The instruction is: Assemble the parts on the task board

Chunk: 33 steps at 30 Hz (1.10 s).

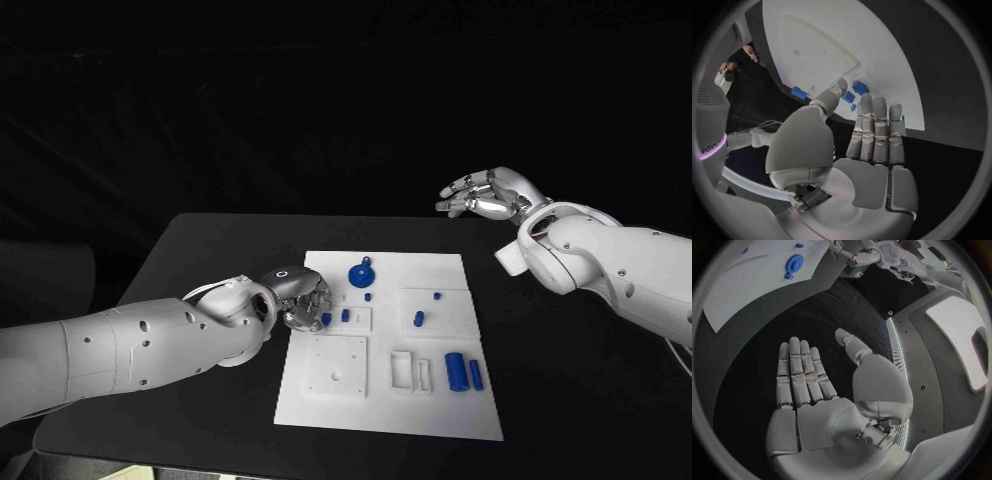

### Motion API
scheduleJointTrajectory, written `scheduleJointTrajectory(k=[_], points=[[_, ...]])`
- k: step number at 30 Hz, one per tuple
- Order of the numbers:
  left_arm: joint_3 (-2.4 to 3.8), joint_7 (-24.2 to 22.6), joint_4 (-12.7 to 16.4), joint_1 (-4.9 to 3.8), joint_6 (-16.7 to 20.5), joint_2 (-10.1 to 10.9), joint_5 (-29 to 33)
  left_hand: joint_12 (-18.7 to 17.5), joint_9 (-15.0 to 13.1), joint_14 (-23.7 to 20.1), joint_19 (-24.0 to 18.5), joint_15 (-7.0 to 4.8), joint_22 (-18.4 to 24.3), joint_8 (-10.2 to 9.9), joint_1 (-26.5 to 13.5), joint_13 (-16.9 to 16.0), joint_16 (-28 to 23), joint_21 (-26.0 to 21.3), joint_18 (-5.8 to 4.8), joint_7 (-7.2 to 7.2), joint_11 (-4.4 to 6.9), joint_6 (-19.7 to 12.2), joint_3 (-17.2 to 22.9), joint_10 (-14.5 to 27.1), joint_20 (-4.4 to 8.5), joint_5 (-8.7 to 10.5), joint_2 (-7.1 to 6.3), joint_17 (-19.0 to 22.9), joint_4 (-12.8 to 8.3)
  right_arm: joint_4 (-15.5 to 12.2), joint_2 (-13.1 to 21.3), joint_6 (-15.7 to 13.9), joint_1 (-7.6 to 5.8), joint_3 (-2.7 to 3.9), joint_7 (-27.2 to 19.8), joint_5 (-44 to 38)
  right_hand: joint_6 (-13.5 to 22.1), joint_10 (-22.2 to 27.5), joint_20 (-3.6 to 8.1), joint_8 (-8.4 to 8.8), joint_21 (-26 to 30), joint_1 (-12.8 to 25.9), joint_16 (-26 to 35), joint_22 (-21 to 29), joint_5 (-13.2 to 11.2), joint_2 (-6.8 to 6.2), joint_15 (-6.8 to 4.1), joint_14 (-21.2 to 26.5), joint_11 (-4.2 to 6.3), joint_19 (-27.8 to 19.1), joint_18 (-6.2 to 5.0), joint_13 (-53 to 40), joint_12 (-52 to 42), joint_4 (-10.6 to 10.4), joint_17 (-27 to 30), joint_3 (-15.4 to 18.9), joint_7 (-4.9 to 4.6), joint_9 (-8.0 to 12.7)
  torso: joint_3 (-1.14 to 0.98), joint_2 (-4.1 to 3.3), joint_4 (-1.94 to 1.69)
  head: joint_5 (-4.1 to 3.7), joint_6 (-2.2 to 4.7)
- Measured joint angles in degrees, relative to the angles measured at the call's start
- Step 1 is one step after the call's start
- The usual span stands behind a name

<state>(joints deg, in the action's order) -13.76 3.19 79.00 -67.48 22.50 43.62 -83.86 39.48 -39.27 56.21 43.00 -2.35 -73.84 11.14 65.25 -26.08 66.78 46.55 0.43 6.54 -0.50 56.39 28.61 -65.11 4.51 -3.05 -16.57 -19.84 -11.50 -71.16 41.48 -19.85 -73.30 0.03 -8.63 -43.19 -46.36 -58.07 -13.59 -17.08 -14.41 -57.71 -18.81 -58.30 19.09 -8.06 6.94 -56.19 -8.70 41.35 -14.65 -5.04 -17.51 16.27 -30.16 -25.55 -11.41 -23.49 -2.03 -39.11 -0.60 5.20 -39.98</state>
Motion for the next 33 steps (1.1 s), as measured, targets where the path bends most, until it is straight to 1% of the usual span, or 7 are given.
scheduleJointTrajectory(k=[11, 14, 19, 22, 24, 26, 33], points=[[0.02, 0.89, -0.37, 0.10, -0.99, -0.57, -0.62, 0.00, 0.12, 0.00, 0.00, 0.00, -0.13, 0.18, 0.03, -0.15, 0.00, 0.00, 0.01, 0.00, 0.00, 0.00, 0.49, 0.00, 0.00, 0.00, 0.02, -0.20, 0.48, 0.01, -0.02, 0.01, 0.01, 0.00, -0.01, 0.01, -0.01, 0.00, 0.00, 0.00, 0.00, 0.00, 0.00, 0.00, 0.00, 0.00, 0.00, 0.00, 0.00, 0.00, 0.00, 0.04, 0.00, 0.00, 0.00, 0.00, 0.01, 0.05, 0.00, 0.00, 0.00, -0.05, -0.18], [0.02, 1.03, -0.37, 0.11, -1.53, -0.65, -0.69, 0.00, 0.18, 0.00, 0.00, 0.00, -0.22, 0.23, 0.60, -0.22, 0.00, 0.00, 0.00, -0.16, 0.00, 0.16, 0.79, 0.00, 0.00, 0.00, 0.58, -0.27, 0.48, 0.01, -0.03, 0.01, 0.02, 0.00, -0.01, 0.01, -0.01, 0.00, 0.00, 0.00, 0.00, 0.00, 0.00, 0.00, 0.00, 0.00, 0.00, 0.00, 0.00, 0.00, 0.00, 0.05, 0.00, 0.00, 0.04, 0.00, 0.01, 0.05, 0.00, 0.00, 0.00, -0.05, -0.24], [0.02, 1.32, -0.61, 0.14, -2.21, -0.72, -0.75, 0.00, 0.18, 0.00, 0.00, 0.00, -0.29, 0.23, 0.71, -0.23, 0.00, 0.00, 0.00, -0.16, 0.00, 0.16, 0.80, 0.00, 0.00, 0.00, 0.68, -0.31, 0.48, 0.01, -0.03, 0.02, 0.02, 0.00, -0.01, 0.02, -0.02, 0.00, 0.00, 0.00, 0.00, 0.00, 0.00, 0.00, 0.00, 0.00, 0.00, 0.00, 0.00, 0.00, 0.00, 0.05, 0.00, 0.00, 0.05, 0.00, 0.01, 0.05, -0.03, 0.00, 0.00, -0.08, -0.26], [0.02, 1.57, -0.60, 0.14, -2.57, -0.72, -0.77, 0.00, 0.17, 0.00, 0.26, 0.00, -0.40, 0.23, 1.33, -0.31, 0.00, 0.01, 0.01, 0.03, 0.21, 0.36, 1.11, -0.21, 0.00, 0.00, 1.29, -0.40, 0.48, 0.05, -0.04, 0.02, 0.02, 0.00, -0.01, 0.04, -0.02, 0.00, 0.00, 0.00, 0.00, 0.00, 0.00, 0.00, 0.00, 0.00, 0.00, 0.00, 0.00, 0.00, 0.00, 0.07, 0.00, 0.00, 0.05, 0.00, 0.02, 0.05, -0.03, 0.00, 0.00, -0.08, -0.29], [0.03, 1.77, -0.59, 0.14, -2.82, -0.76, -0.78, 0.00, 0.17, 0.20, 0.53, -0.20, -0.42, 0.23, 1.39, -0.36, 0.00, 0.01, 0.01, -0.12, 0.11, 0.51, 1.11, -0.49, 0.10, 0.00, 1.35, -0.42, 0.48, 0.06, -0.05, 0.02, 0.02, 0.00, -0.01, 0.05, -0.02, 0.00, 0.00, 0.00, 0.00, 0.00, 0.00, 0.00, 0.00, 0.00, 0.00, 0.00, 0.00, 0.00, 0.00, 0.10, 0.00, 0.00, 0.05, 0.00, 0.02, 0.04, -0.03, 0.00, 0.01, -0.08, -0.30], [0.04, 1.97, -0.61, 0.14, -3.13, -0.85, -0.79, 0.00, 0.17, 0.21, 0.53, -0.21, -0.49, 0.36, 1.78, -0.36, 0.00, 0.01, 0.01, -0.12, 0.11, 0.51, 1.20, -0.49, 0.10, 0.00, 1.75, -0.44, 0.58, 0.07, -0.08, 0.02, 0.02, 0.00, -0.01, 0.06, -0.02, 0.00, 0.00, 0.00, 0.00, 0.00, 0.00, 0.00, 0.00, 0.00, 0.00, 0.00, 0.00, 0.00, 0.00, 0.10, 0.00, 0.00, 0.05, 0.00, 0.02, 0.04, -0.03, 0.01, 0.01, -0.04, -0.31], [0.04, 2.41, -0.79, 0.15, -3.89, -0.99, -0.83, 0.00, 0.22, 0.21, 0.53, -0.21, -0.60, 0.46, 2.07, -0.42, 0.22, 0.01, 0.01, -0.12, 0.11, 0.51, 1.42, -0.49, 0.10, 0.00, 2.04, -0.55, 0.49, 0.05, -0.13, 0.03, 0.05, 0.00, -0.01, 0.10, -0.02, 0.00, 0.00, 0.00, 0.00, 0.00, 0.00, -0.01, 0.00, 0.00, 0.00, 0.00, 0.00, 0.00, 0.00, 0.16, 0.00, 0.00, 0.04, 0.00, 0.02, 0.10, -0.05, 0.02, 0.00, 0.03, -0.35]])
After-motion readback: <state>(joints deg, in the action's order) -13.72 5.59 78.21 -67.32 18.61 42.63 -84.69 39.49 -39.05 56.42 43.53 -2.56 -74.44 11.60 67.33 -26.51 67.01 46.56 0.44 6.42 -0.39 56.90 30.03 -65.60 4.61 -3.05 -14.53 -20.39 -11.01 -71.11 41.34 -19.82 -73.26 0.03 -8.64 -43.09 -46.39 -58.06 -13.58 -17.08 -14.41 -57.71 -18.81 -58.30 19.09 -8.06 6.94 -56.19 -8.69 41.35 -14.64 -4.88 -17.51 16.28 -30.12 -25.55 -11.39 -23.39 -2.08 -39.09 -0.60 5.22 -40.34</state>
